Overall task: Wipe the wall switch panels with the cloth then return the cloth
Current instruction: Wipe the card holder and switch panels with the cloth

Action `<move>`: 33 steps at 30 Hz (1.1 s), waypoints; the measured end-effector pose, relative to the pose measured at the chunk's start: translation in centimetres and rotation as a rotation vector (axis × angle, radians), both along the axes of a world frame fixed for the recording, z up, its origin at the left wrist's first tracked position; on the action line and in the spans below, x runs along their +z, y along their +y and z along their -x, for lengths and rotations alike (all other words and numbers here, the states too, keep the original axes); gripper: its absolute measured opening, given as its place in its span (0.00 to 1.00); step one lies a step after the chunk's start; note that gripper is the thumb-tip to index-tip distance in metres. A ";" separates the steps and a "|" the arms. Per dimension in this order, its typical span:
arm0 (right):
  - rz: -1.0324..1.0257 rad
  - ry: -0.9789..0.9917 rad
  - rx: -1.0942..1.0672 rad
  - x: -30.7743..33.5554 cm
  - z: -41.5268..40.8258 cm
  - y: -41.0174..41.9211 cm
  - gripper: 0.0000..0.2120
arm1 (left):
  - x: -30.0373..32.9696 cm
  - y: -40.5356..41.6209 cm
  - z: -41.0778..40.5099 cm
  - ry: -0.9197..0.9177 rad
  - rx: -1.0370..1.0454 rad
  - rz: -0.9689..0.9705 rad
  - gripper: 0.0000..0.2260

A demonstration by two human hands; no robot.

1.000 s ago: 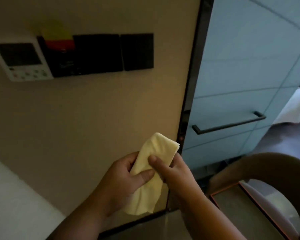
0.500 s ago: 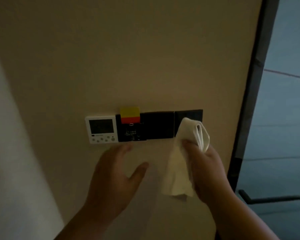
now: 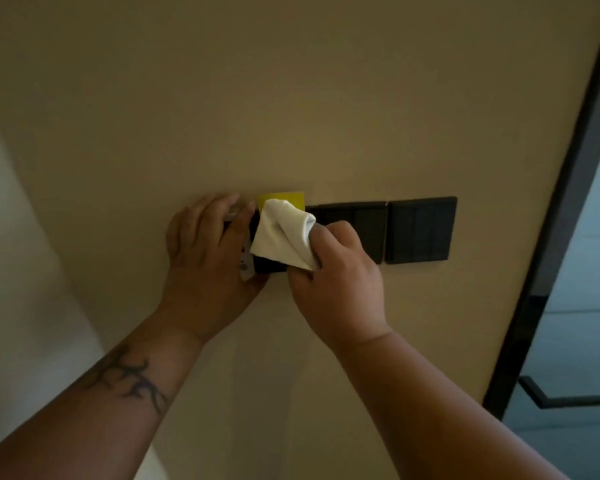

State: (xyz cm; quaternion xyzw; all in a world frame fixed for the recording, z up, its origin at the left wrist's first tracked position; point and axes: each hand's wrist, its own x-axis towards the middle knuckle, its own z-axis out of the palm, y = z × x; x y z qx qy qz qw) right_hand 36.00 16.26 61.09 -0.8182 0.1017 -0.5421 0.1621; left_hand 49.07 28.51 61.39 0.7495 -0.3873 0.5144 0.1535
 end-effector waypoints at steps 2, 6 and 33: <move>0.059 -0.018 -0.026 -0.7 -0.6 0.3 0.09 | -0.1 0.0 -0.3 -0.003 -0.009 0.014 0.32; 0.149 0.056 0.027 -1.2 -0.7 0.2 0.08 | -0.1 0.0 -0.7 0.000 -0.054 0.015 0.32; 0.365 0.440 -0.042 2.1 2.5 -0.1 0.13 | 0.2 0.4 -2.0 -0.022 -0.076 -0.008 0.34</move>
